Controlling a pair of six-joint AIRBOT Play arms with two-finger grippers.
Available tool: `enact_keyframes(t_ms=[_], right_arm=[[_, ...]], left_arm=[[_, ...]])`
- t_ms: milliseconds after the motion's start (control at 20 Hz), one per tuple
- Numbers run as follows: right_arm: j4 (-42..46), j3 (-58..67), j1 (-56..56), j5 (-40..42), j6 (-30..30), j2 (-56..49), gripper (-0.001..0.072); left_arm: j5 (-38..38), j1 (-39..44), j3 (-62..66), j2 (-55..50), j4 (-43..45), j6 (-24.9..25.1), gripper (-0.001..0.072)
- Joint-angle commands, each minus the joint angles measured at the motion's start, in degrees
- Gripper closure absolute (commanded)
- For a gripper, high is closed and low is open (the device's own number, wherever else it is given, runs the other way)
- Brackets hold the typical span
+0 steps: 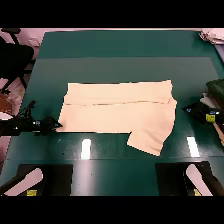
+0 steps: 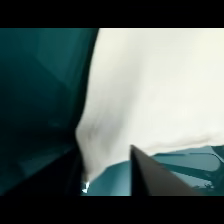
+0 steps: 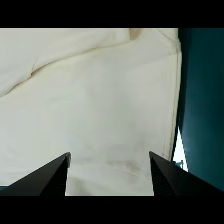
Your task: Fold the shirts.
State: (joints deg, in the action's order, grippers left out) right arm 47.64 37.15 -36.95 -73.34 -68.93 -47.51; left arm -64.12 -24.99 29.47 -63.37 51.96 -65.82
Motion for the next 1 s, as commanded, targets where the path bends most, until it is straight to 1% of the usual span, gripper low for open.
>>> enact_keyframes(t_ms=[0, 50, 150, 200, 300, 350, 550, 700, 850, 950], right_arm=[[0.17, 0.31, -0.02, 0.11, -0.02, 1.11, 0.0164], [0.11, 0.31, -0.02, -0.17, -0.04, 1.07, 0.0164], [0.35, 0.31, -0.02, -2.40, -0.52, 0.35, 0.0164], [1.09, 0.26, -0.02, -4.87, -1.86, -0.42, 0.0164], [5.20, -0.02, -0.02, -11.21, -7.37, -2.54, 0.0163], [6.10, -0.98, -0.02, -13.09, -8.83, -3.30, 0.0164], [5.97, -8.72, -0.02, -13.18, -9.70, -4.39, 0.0164], [6.01, -13.92, -0.02, -9.11, -10.23, -1.46, 0.0163], [7.23, -16.52, -0.02, -7.02, -13.97, 2.97, 0.0164], [7.85, -17.59, 0.00, -6.67, -15.52, 3.93, 0.0163]], left_arm=[[-0.04, 0.02, 0.00, -0.55, -0.11, 0.37, 0.0620], [-0.46, 0.02, 0.00, -0.55, -0.28, 1.18, 0.0682], [-0.57, 0.02, 0.00, -0.55, -1.14, 1.90, 0.0683], [-0.55, 0.02, 0.00, -0.55, -1.46, 1.95, 0.0682], [-0.61, 0.02, 0.00, -0.55, -1.53, 1.99, 0.0682], [-0.59, 0.02, 0.00, -0.55, -1.55, 1.99, 0.0682], [-0.63, 0.02, 0.00, -0.55, -2.69, 2.12, 0.0682], [-0.76, 0.02, 0.00, -0.55, -3.19, 2.47, 0.0682], [-0.90, 0.02, 0.00, -0.55, -3.21, 2.47, 0.0682], [-0.90, 0.02, 0.00, -0.55, -3.21, 2.47, 0.0682]])
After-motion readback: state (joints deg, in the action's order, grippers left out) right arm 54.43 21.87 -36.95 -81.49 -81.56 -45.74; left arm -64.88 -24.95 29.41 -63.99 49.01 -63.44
